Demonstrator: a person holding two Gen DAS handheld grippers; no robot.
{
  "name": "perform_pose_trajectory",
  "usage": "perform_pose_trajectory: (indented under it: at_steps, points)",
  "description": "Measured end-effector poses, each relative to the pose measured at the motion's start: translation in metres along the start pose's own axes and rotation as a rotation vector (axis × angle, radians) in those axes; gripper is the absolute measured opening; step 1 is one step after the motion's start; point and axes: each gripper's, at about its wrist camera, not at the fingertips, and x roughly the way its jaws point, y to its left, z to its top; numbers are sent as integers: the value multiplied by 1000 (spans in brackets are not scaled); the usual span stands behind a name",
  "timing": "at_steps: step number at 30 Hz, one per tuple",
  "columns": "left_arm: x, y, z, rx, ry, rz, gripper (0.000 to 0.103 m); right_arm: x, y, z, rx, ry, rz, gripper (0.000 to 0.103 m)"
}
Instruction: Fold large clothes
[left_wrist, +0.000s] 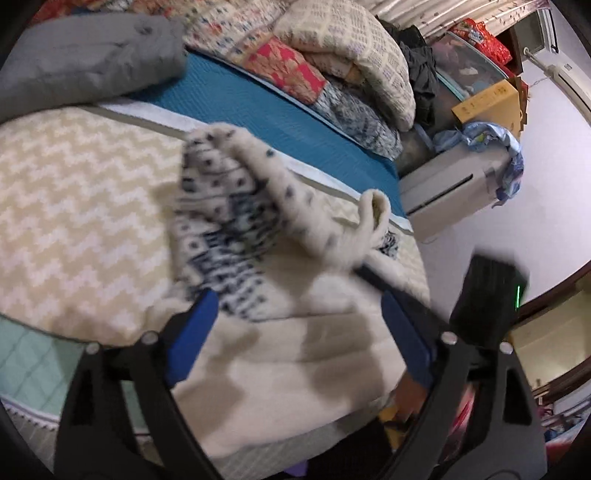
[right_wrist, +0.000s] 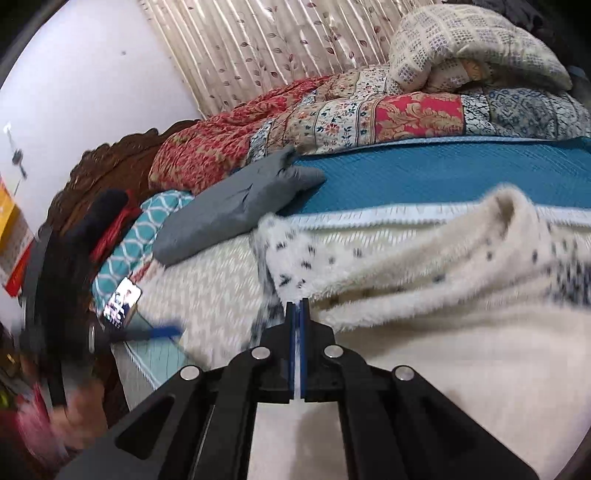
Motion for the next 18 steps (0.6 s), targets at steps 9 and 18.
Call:
perform_pose_trajectory:
  at_steps: [9,18]
  points:
    - [78,-18,-10,-24,172,52,6,-15,8,-52,65,-1,18,101]
    - [55,-43,-65,138,149,102,6,-103,-29,-48,65,-108,-208,98]
